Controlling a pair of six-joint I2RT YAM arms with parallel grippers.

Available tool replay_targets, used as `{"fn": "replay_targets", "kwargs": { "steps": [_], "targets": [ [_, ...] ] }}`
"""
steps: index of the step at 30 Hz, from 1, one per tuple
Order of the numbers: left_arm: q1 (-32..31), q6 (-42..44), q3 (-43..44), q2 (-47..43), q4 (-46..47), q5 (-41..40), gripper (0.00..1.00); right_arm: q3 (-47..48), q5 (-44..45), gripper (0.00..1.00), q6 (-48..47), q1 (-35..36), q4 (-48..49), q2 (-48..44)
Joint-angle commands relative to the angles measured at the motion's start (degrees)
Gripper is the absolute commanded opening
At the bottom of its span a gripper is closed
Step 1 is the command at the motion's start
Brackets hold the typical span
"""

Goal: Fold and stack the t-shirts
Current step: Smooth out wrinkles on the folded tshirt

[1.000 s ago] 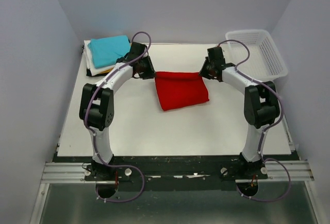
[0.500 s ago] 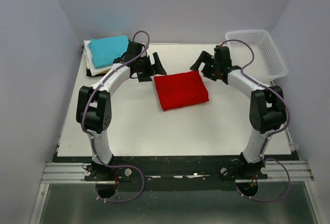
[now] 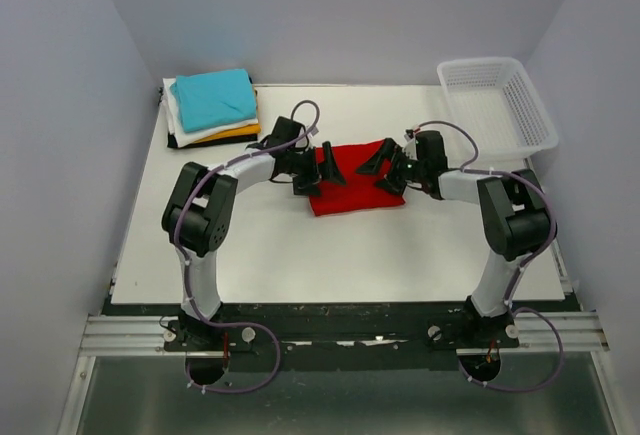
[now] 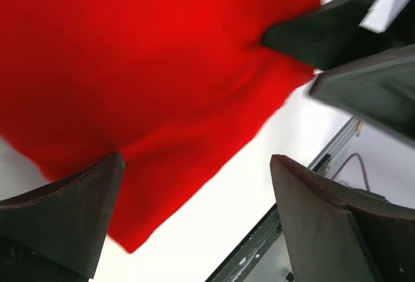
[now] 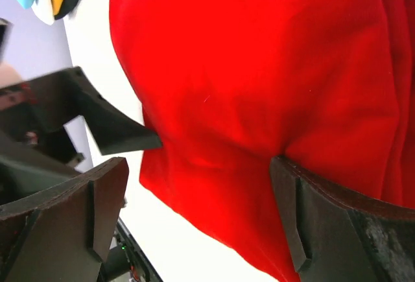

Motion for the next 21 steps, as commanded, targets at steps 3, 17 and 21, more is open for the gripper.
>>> {"fn": "replay_targets", "kwargs": {
  "steps": [3,17,21],
  "targets": [
    [0.92,1.97,-11.16,-0.49,0.68,-0.81,0.98,-6.88,3.79,1.00,-2.49,-0.23,-2.73,0.03],
    [0.04,1.03,-29.37,-18.77,3.55,-4.58,0.99,-19.27,7.07,1.00,-4.77,-0.20,-8.51,-19.35],
    [-2.53,2.71,-26.79,-25.92,-1.29,-9.36,0.98,-16.73,9.21,1.00,-4.88,-0.20,-11.01,-27.09]
  ]
}}
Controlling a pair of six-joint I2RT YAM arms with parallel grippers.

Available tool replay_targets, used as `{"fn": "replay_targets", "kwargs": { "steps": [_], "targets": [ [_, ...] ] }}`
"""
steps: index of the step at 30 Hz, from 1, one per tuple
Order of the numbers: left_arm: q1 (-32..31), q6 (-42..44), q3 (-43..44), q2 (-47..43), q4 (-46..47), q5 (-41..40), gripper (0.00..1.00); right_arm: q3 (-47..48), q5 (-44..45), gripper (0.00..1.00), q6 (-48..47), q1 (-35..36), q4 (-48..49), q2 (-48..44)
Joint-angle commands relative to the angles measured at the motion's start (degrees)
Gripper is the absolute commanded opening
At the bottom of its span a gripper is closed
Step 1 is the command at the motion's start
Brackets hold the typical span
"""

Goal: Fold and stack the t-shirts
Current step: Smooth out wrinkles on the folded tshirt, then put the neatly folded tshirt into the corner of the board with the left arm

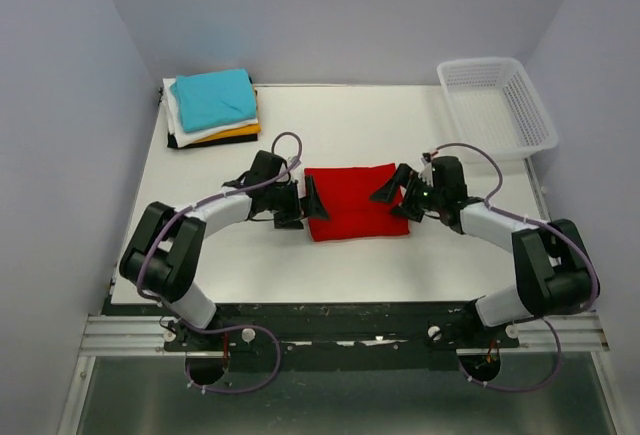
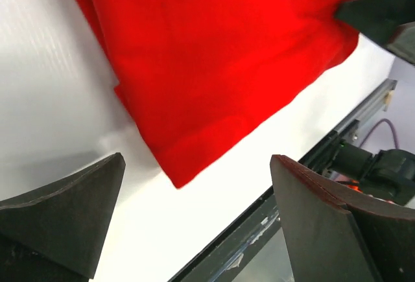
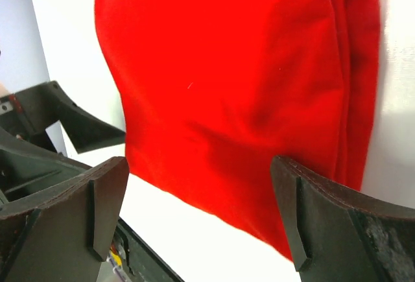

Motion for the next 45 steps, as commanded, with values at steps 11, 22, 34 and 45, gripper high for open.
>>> {"fn": "replay_targets", "kwargs": {
  "steps": [11,22,34,45],
  "targets": [
    [-1.66,-0.39,17.67,10.34,-17.87,-17.83,0.96,-1.14,14.51,1.00,-1.39,-0.47,-14.47,-22.23],
    [-5.35,-2.52,22.77,19.91,-21.15,-21.15,0.59,-1.67,17.03,1.00,-2.53,-0.46,-18.09,-28.60],
    [-10.43,-0.26,39.43,30.75,-37.03,-41.57,0.00,-1.88,21.04,1.00,-4.74,-0.46,-19.91,-29.80],
    [-10.11,13.64,52.50,24.36,-45.04,-52.77,0.00,-2.02,22.36,1.00,-5.63,-0.46,-19.99,-29.14]
  ]
}}
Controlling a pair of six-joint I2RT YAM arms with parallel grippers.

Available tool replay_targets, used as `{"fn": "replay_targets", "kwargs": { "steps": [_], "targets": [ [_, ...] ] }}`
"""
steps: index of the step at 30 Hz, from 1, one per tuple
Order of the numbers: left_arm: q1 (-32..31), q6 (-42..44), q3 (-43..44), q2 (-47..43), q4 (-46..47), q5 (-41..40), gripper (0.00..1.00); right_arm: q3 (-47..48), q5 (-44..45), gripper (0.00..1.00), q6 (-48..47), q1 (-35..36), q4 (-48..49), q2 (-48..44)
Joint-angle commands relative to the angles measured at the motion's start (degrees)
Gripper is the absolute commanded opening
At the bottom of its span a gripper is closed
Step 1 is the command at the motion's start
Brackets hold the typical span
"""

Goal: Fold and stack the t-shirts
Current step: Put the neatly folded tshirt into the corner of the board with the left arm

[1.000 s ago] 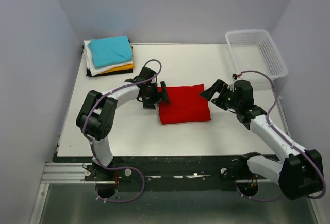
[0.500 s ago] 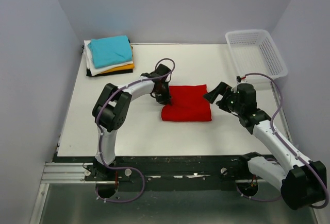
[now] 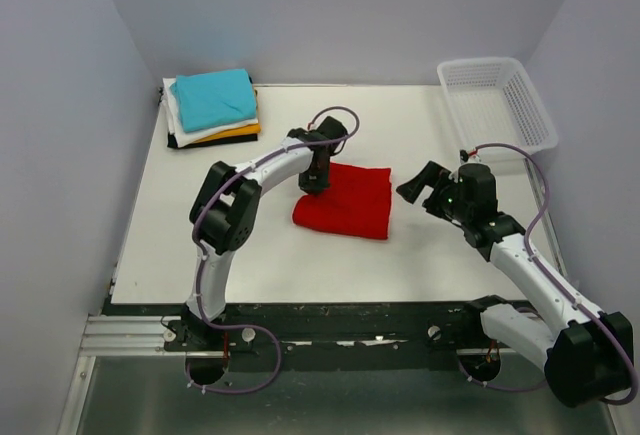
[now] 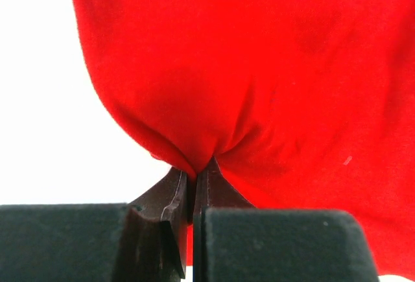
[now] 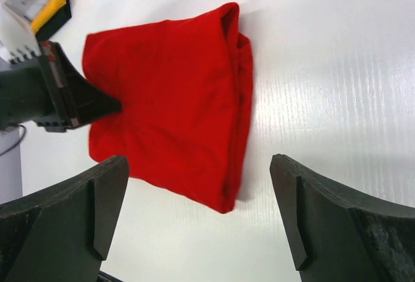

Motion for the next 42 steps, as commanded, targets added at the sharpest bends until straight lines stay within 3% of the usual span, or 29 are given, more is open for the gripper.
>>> {"fn": "replay_targets", "kwargs": {
  "steps": [1,13,20,33,42],
  "targets": [
    [1.17,9.94,11.31,-0.85,-8.09,-13.13,0.00,-0.59,2.03,1.00,-1.34,-0.19,-0.79,0.18],
    [11.30,36.00,31.76,7.51,0.30,-18.68,0.00,-1.72,4.13,1.00,-1.45,-0.26,1.33,0.74],
    [16.16,43.92,38.60,7.72,7.75,-22.06,0.00,-2.00,4.57,1.00,-1.33,-0.26,2.54,3.21],
    [21.00,44.75,48.27,7.57,13.33,-28.82,0.00,-2.00,9.00,1.00,-1.05,-0.22,2.67,5.77],
    [22.49,37.81,49.59,7.12,15.16,-22.39,0.00,-1.78,9.78,1.00,-1.34,-0.22,2.25,6.47]
  ]
}}
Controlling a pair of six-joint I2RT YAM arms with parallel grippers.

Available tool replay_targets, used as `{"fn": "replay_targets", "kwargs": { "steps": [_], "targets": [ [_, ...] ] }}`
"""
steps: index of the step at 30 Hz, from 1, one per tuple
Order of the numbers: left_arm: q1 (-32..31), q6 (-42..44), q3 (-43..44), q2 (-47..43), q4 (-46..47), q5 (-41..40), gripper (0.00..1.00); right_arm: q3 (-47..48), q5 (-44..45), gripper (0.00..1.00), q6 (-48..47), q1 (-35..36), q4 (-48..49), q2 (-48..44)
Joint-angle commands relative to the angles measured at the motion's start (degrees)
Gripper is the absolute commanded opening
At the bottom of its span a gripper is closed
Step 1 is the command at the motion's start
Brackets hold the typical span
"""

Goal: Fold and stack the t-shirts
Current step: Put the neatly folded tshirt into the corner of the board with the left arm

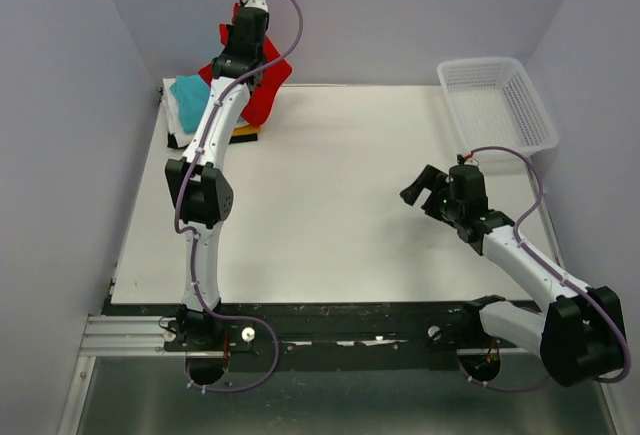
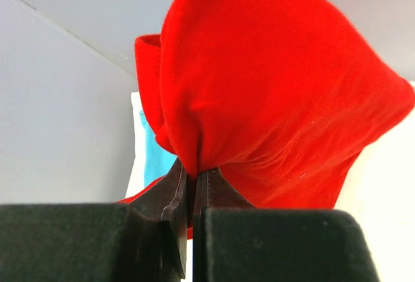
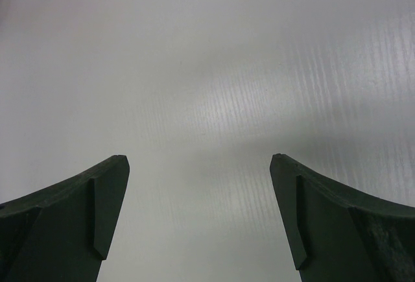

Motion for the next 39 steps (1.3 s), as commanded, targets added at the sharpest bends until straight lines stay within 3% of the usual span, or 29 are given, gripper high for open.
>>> {"fn": "replay_targets", "kwargs": {
  "steps": [1,9,15,31,35,36,38,39],
  "targets": [
    [1.13,-5.36,2.91,-1.57,3.72,3.14,0.00,-0.33,2.47,1.00,-0.51,-0.24,0.40,-0.18],
    [4.82,-11.55,5.56,1.98,4.36,5.52,0.00,-0.25,3.38,1.00,-0.68,-0.22,0.17,0.38],
    [10.57,-16.88,4.26,3.35,3.82,13.20,0.00,0.36,3.38,1.00,-0.76,-0.26,-0.18,1.71],
    [18.21,-21.39,-0.06,3.73,-3.15,19.32,0.03,1.18,3.15,1.00,-0.69,-0.22,-0.93,3.98],
    [20.04,-21.74,-1.14,2.41,-5.76,19.71,0.30,1.27,3.73,1.00,-0.66,-0.24,-1.13,3.76],
    [20.66,-22.17,-1.10,2.16,-6.48,20.53,0.26,1.43,3.64,1.00,-0.67,-0.21,-1.44,3.78],
    [21.70,-22.71,-0.76,1.46,-8.25,21.94,0.31,1.56,3.44,1.00,-0.65,-0.22,-2.01,3.59],
    [22.20,-22.71,-0.58,1.01,-8.99,22.71,0.48,1.51,3.54,1.00,-0.63,-0.22,-2.15,3.41]
  ]
}}
